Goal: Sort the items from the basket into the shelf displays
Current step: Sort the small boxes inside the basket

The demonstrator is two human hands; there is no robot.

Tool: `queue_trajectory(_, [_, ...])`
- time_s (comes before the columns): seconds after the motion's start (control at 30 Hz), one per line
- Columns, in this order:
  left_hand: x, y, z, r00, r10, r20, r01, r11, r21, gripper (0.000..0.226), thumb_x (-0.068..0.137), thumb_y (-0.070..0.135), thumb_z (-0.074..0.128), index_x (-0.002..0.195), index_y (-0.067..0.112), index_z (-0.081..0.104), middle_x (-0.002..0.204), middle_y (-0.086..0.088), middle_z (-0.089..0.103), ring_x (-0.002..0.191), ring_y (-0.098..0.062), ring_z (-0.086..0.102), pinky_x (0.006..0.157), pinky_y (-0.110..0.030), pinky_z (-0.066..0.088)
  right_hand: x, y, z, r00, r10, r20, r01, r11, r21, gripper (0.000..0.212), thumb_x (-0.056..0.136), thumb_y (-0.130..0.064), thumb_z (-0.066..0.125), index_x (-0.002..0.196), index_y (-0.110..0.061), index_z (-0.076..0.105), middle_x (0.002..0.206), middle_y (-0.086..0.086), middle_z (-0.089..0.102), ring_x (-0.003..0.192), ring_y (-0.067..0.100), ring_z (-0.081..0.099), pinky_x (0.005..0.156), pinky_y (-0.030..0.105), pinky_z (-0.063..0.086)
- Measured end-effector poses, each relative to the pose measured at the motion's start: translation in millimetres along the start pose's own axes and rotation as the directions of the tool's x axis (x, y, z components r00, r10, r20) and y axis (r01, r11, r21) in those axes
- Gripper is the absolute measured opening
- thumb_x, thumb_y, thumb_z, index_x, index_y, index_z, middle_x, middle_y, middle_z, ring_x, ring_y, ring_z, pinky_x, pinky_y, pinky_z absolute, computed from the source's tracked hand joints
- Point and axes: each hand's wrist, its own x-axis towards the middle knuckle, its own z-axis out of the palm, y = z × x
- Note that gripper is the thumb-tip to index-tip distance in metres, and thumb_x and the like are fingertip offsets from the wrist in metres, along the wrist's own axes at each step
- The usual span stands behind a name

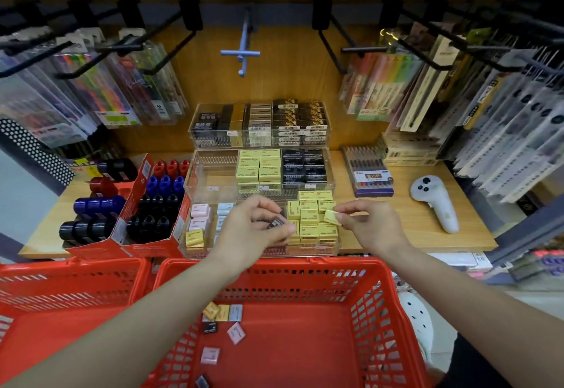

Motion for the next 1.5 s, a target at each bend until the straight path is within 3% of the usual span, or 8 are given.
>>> queue_trajectory(0.23, [4,-4,-3,0.993,-0.103,-0.064,0.091,0.982,-0.168,0.011,0.088,0.008,0.07,0.097,0.004,0.067,0.097,-0.014,0.075,0.086,-0.019,0.074,0.075,-0.024,0.059,-4,6,5,0.998,-0.054,0.022,0.054,0.998,-0.017,0.02,0.081,-0.022,0.08,0.096,-0.033,0.074,0.103,-0.012,0.065,0.081,-0.006,0.065,0.064,0.0,0.044])
queue_trajectory(0.47, [7,-5,-5,0.956,-0.283,-0.079,0.249,0.924,-0.289,0.026,0.088,-0.002,0.068,0.108,0.014,0.069,0.113,-0.008,0.062,0.105,-0.015,0.065,0.078,-0.017,0.054,-8,9,11,0.991,-0.122,-0.051,0.12,0.992,-0.042,0.026,0.08,-0.009,0.08,0.099,-0.023,0.072,0.096,-0.008,0.066,0.081,-0.001,0.064,0.068,0.002,0.047])
queue_trajectory(0.63, [6,-4,-5,0.95,-0.297,-0.101,0.251,0.913,-0.322,0.027,0.083,-0.009,0.07,0.102,0.012,0.068,0.107,-0.013,0.064,0.101,-0.025,0.069,0.083,-0.025,0.057,-7,8,14,0.99,-0.113,-0.088,0.113,0.994,-0.011,0.025,0.08,-0.01,0.08,0.094,-0.026,0.068,0.087,-0.01,0.067,0.081,0.0,0.065,0.066,0.002,0.047])
queue_trajectory(1.0, [7,-5,-7,0.953,-0.275,-0.125,0.219,0.915,-0.34,0.026,0.082,-0.009,0.072,0.1,0.009,0.07,0.105,-0.012,0.064,0.097,-0.024,0.07,0.079,-0.027,0.061,-9,5,5,0.986,-0.163,-0.038,0.161,0.986,-0.044,0.047,0.083,-0.016,0.077,0.124,-0.028,0.058,0.118,-0.01,0.058,0.104,0.004,0.058,0.087,0.022,0.051])
queue_trajectory(1.13, [8,-5,-25,0.945,-0.258,-0.201,0.197,0.94,-0.279,0.023,0.084,-0.002,0.073,0.096,0.017,0.07,0.104,-0.011,0.069,0.097,-0.021,0.07,0.074,-0.023,0.058,-20,-15,6,0.956,-0.294,-0.016,0.293,0.955,-0.052,0.036,0.089,-0.006,0.064,0.115,-0.031,0.06,0.117,-0.009,0.056,0.096,0.0,0.06,0.079,0.011,0.049])
queue_trajectory(1.27, [16,-7,-50,0.911,-0.179,-0.37,0.204,0.979,0.028,0.023,0.087,0.003,0.073,0.095,0.024,0.068,0.099,-0.004,0.069,0.09,-0.022,0.071,0.09,-0.041,0.058,-24,-42,15,0.931,-0.365,0.014,0.365,0.929,-0.059,0.03,0.09,-0.003,0.062,0.103,-0.03,0.065,0.105,-0.019,0.057,0.09,-0.004,0.06,0.077,0.007,0.048])
queue_trajectory(1.4, [22,-8,-52,0.94,-0.219,-0.26,0.239,0.97,0.047,0.018,0.089,0.0,0.069,0.099,0.015,0.071,0.103,-0.012,0.067,0.088,-0.021,0.071,0.082,-0.032,0.06,-23,-55,20,0.897,-0.435,0.079,0.443,0.88,-0.174,0.019,0.089,-0.013,0.069,0.102,-0.027,0.069,0.093,-0.022,0.058,0.083,-0.006,0.059,0.065,0.005,0.047])
queue_trajectory(1.5, [22,-5,-44,0.952,-0.299,-0.069,0.288,0.948,-0.135,0.013,0.084,0.002,0.074,0.095,0.008,0.071,0.103,-0.016,0.072,0.089,-0.02,0.073,0.072,-0.023,0.059,-22,-65,40,0.874,-0.442,0.202,0.48,0.848,-0.222,0.025,0.088,-0.023,0.073,0.112,-0.024,0.07,0.099,-0.012,0.067,0.083,-0.002,0.063,0.078,0.016,0.053])
